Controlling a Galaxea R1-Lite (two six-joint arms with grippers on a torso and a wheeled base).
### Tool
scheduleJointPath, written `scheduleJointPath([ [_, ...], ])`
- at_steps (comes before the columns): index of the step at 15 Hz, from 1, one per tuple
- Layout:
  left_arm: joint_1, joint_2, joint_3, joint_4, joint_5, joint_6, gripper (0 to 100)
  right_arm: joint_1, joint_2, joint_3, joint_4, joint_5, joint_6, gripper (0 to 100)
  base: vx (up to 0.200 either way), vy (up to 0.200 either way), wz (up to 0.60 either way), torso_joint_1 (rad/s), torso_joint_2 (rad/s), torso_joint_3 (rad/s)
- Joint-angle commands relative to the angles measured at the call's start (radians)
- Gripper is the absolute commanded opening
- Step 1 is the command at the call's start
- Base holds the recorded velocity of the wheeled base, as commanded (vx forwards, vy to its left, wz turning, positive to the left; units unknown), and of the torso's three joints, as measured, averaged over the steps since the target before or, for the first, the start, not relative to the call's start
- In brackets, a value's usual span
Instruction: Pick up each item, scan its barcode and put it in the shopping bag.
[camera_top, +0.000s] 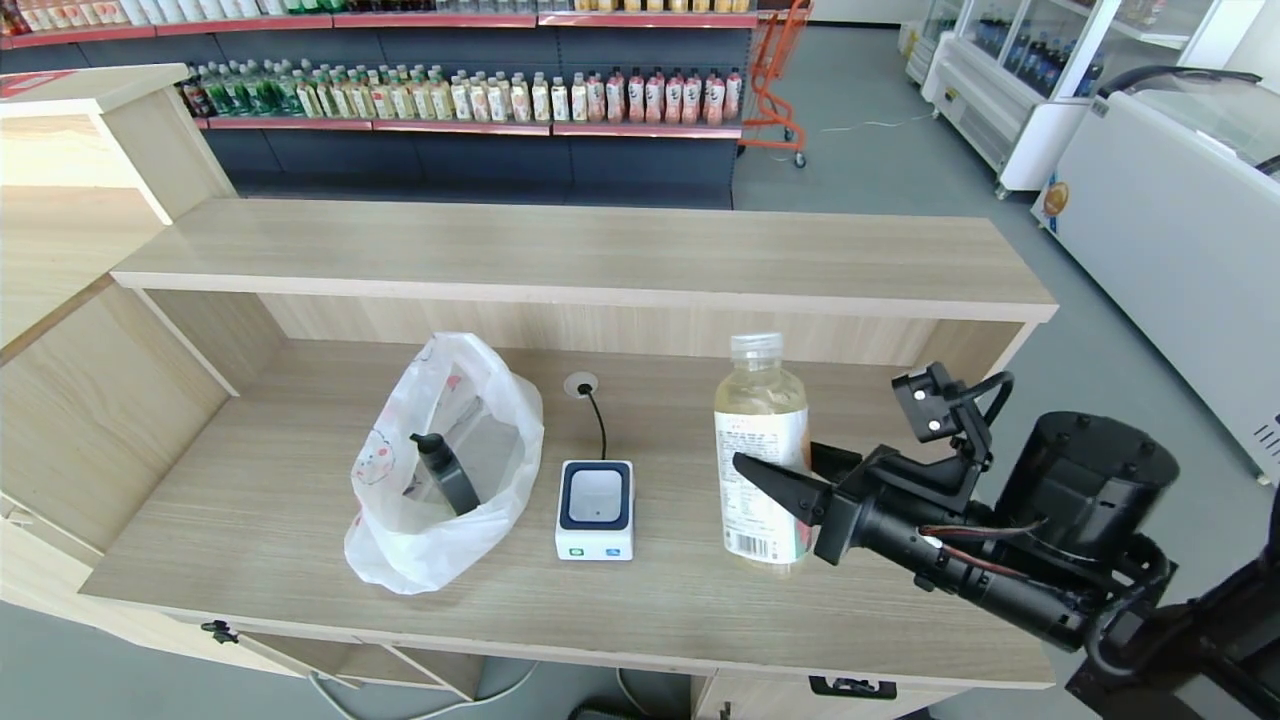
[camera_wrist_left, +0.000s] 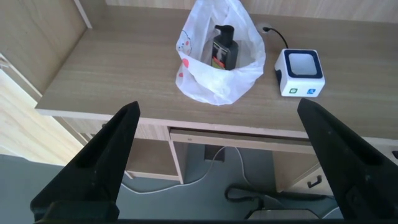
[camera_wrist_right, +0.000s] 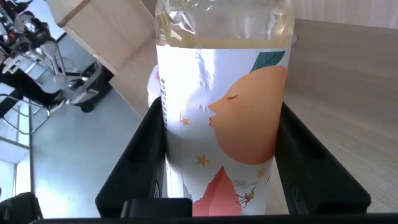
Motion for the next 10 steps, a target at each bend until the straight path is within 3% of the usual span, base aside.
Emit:
scheduleJointPath([
  [1, 0.000, 0.000, 0.000, 0.000, 0.000, 0.000, 100, 0.063, -0.074, 0.002, 0.005, -0.003, 0.008, 0, 0.000, 0.000, 0.00, 0.000, 0.00, 0.000],
  [5, 0.000, 0.000, 0.000, 0.000, 0.000, 0.000, 100, 0.087, -0.129, 0.008, 0.051, -0.009, 0.017, 0, 0.000, 0.000, 0.00, 0.000, 0.00, 0.000],
  [10, 0.000, 0.000, 0.000, 0.000, 0.000, 0.000, 100, 0.115, -0.267, 0.007, 0.219, -0.009, 0.048, 0, 0.000, 0.000, 0.00, 0.000, 0.00, 0.000],
])
